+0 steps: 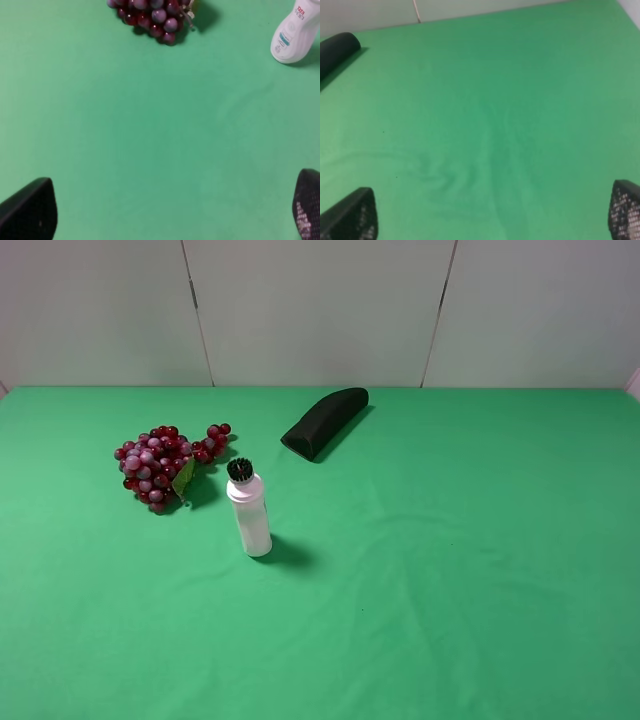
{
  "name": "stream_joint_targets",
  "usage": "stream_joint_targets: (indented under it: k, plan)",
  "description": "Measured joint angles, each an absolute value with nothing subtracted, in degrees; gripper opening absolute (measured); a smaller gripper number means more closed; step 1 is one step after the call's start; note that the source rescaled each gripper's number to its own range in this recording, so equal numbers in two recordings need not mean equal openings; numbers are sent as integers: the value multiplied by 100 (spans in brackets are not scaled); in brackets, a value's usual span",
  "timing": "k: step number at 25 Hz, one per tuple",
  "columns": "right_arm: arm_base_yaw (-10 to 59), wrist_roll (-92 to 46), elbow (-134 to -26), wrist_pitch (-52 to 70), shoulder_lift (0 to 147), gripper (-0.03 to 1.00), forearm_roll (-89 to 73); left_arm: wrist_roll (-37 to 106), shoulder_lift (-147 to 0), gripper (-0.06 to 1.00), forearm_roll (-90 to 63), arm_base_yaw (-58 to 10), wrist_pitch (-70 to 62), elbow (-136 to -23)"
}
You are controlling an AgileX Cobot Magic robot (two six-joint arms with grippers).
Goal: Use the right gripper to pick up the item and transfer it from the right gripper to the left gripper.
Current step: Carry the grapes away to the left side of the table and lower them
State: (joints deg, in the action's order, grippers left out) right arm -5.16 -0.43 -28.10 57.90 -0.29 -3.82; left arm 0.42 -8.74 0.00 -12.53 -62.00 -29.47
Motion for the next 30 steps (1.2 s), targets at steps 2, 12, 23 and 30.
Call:
stream_joint_targets:
  k: [2,12,23,30]
  plan:
    - [-516,-43,-2810,5790,-29,100,-382,36,-736,99,0,-1253,-6171,-2877]
    - [-516,-42,-2810,5790,-29,100,-382,0,32,99,-101,-1253,-6087,-2843]
    - [-516,-42,-2810,5797,-29,100,-382,31,43,99,-101,-1253,-6087,-2843]
    - [-516,-42,-2810,5797,-29,100,-382,31,43,99,-101,-1245,-6087,-2843]
